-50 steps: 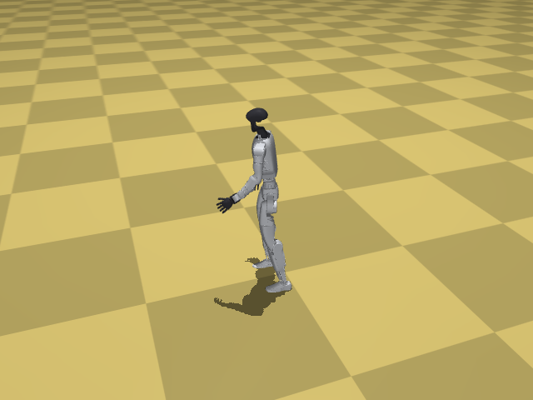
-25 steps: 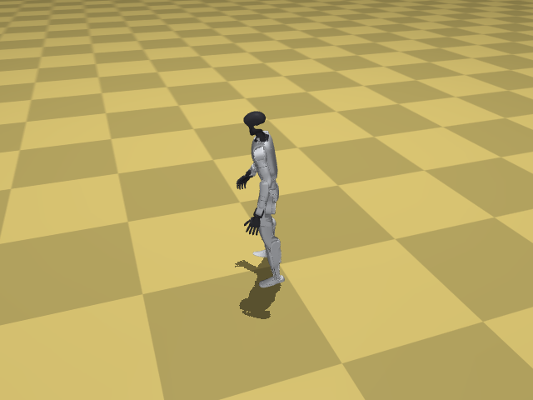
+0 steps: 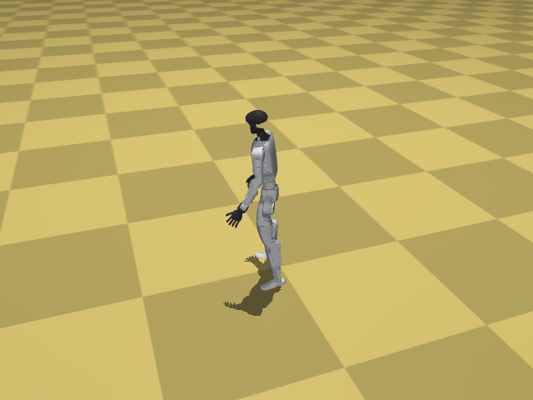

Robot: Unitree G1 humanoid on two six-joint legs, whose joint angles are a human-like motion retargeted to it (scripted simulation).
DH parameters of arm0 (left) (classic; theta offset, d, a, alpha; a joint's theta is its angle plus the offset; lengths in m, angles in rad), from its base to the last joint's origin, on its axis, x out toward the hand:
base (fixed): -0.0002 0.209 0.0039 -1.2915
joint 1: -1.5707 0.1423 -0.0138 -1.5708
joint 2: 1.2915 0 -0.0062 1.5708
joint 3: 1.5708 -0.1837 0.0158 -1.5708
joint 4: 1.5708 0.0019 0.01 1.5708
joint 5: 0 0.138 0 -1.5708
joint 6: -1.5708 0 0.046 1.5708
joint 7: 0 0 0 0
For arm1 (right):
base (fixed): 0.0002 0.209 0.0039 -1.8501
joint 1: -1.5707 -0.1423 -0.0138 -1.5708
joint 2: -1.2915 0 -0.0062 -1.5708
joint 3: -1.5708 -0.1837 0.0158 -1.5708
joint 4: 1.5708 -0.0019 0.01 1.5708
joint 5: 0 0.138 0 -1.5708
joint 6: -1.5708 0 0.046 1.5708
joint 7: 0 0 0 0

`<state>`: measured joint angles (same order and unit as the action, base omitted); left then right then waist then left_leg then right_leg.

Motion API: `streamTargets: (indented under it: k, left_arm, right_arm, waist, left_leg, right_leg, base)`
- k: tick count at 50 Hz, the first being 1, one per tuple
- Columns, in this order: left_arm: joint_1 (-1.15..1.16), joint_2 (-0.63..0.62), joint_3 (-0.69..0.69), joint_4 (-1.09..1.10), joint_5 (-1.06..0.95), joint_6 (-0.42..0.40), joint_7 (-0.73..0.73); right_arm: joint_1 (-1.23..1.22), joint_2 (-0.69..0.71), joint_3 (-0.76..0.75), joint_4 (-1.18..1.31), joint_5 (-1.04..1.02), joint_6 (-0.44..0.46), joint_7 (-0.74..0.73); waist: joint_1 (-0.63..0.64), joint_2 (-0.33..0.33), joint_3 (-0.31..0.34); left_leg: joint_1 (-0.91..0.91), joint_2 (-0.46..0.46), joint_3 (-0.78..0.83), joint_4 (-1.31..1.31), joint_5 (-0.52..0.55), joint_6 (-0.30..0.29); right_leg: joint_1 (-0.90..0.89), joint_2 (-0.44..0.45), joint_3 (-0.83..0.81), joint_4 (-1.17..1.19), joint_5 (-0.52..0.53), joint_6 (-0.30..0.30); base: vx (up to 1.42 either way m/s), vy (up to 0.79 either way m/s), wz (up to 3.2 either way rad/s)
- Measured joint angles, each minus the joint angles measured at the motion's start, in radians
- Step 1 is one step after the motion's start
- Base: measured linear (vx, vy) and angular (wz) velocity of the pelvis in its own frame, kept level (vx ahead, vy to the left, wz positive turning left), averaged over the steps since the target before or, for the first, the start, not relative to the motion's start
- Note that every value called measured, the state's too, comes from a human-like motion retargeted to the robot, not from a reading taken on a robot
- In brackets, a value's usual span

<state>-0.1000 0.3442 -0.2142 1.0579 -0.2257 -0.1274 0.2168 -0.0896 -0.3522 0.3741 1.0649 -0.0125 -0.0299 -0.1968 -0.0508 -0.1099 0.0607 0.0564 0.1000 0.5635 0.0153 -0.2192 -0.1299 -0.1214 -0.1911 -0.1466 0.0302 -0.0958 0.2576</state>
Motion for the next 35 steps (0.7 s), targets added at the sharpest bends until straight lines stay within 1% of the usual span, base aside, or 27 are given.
streamTargets:
  k: [8, 15, 19, 24, 30, 35]
  left_arm:
    - [-0.058, -0.037, -0.015, -0.065, -0.041, -0.003, -0.023]
    - [-0.052, -0.053, -0.038, -0.1, -0.053, 0.011, -0.04]
    - [-0.052, -0.057, -0.052, -0.066, -0.033, 0.028, -0.044]
    - [-0.058, -0.064, -0.064, -0.015, -0.01, 0.048, -0.047]
    - [-0.046, -0.073, -0.059, -0.028, -0.02, 0.059, -0.051]
    - [-0.035, -0.08, -0.042, -0.072, -0.039, 0.057, -0.057]
  right_arm:
    - [0.018, -0.012, -0.043, 0.019, 0.035, 0.004, 0.001]
    - [0.017, -0.021, -0.059, 0.042, 0.034, 0.018, -0.013]
    - [0.011, -0.019, -0.059, 0.054, 0.028, 0.025, -0.018]
    - [0.005, -0.016, -0.054, 0.058, 0.025, 0.031, -0.017]
    - [0.017, -0.027, -0.054, 0.042, 0.04, 0.034, -0.015]
    - [0.038, -0.045, -0.071, 0.033, 0.062, 0.036, -0.013]
  waist:
    - [-0.065, 0.047, -0.031]
    - [-0.121, 0.107, -0.053]
    - [-0.142, 0.12, -0.066]
    - [-0.154, 0.104, -0.071]
    - [-0.161, 0.068, -0.072]
    - [-0.157, 0.059, -0.083]
  left_leg:
    - [0.028, 0.022, 0.01, 0.022, -0.015, 0.025]
    - [0.048, 0.069, 0.05, 0.061, -0.015, 0.04]
    - [0.051, 0.103, 0.087, 0.107, 0.012, 0.055]
    - [0.058, 0.12, 0.119, 0.172, 0.08, 0.091]
    - [0.072, 0.099, 0.122, 0.214, 0.208, 0.128]
    - [0.079, 0.102, 0.108, 0.218, 0.329, 0.123]
  right_leg:
    - [0.011, 0.019, 0.02, 0.021, 0.05, 0.003]
    - [0.016, 0.06, 0.046, 0.045, 0.02, 0.004]
    - [0.019, 0.089, 0.07, 0.049, 0.027, 0.004]
    - [0.026, 0.097, 0.098, 0.061, 0.075, 0.004]
    - [0.039, 0.066, 0.145, 0.087, 0.15, 0.004]
    - [0.055, 0.066, 0.189, 0.09, 0.207, 0.004]
  base:
    - [0.16, -0.14, -0.06]
    - [0.2, -0.18, -0.24]
    - [0.21, -0.23, -0.44]
    - [0.2, -0.18, -0.5]
    - [0.18, -0.06, -0.41]
    - [0.16, -0.06, -0.27]
